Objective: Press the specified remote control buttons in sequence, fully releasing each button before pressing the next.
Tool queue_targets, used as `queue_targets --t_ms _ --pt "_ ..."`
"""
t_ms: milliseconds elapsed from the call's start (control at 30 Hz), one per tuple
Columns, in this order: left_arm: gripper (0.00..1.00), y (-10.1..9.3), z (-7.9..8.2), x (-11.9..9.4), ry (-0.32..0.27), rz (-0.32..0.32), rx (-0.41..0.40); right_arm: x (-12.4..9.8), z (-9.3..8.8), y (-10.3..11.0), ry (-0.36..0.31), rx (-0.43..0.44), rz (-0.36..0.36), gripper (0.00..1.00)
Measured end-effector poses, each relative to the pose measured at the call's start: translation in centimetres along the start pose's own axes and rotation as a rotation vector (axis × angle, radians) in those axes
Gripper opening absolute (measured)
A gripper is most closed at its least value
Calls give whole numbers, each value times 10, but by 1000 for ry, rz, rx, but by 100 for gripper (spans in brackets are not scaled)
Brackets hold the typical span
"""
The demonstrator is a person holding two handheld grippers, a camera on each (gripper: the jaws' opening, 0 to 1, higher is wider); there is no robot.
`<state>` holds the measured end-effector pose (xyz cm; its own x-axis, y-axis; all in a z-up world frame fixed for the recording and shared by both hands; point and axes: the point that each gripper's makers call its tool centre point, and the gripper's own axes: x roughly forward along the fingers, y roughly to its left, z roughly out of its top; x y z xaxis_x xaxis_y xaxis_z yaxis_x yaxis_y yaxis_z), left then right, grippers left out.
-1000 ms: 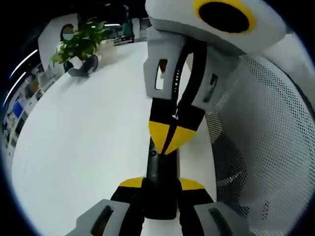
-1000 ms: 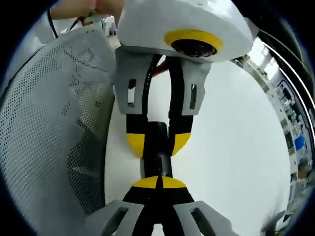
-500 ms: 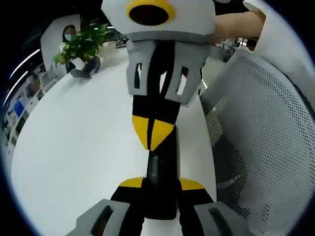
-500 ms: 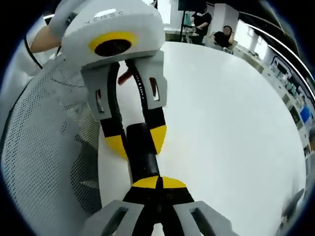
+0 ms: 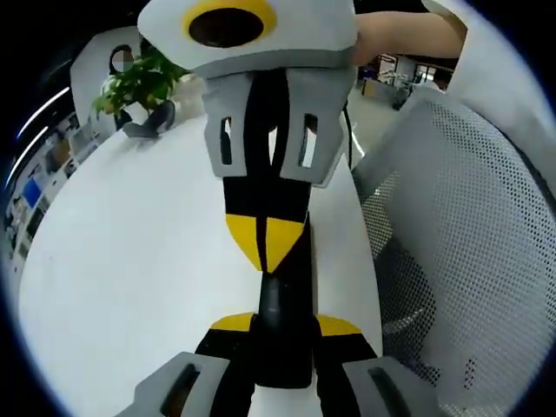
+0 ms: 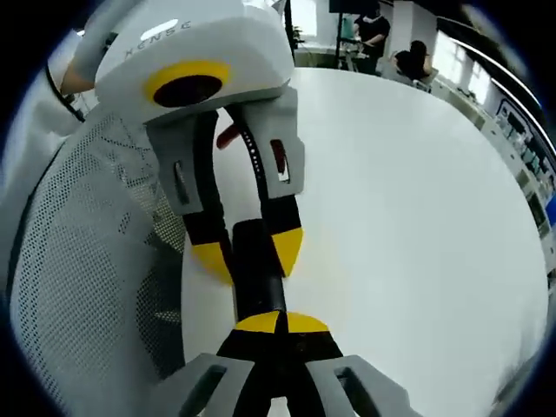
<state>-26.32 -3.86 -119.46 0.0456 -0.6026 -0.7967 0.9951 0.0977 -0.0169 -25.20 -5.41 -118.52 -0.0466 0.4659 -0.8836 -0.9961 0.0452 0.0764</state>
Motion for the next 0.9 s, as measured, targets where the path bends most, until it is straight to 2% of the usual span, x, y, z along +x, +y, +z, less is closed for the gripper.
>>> queue_targets --t_ms 133,367,633,733,767,900 --pt "24 0 0 0 -4 -2 -1 -1 -2 4 25 5 40 0" --pt "24 0 0 0 -12 -5 2 3 -1 1 47 -1 28 0" --pt "24 0 0 0 -13 -4 2 5 -1 -2 60 38 9 0" --pt "24 0 0 0 -17 -4 2 4 -1 -3 35 105 -8 0" --pt "24 0 0 0 -17 -4 2 4 -1 -3 27 102 -14 0" --pt "24 0 0 0 -22 -4 0 1 1 -3 -76 152 -53 0"
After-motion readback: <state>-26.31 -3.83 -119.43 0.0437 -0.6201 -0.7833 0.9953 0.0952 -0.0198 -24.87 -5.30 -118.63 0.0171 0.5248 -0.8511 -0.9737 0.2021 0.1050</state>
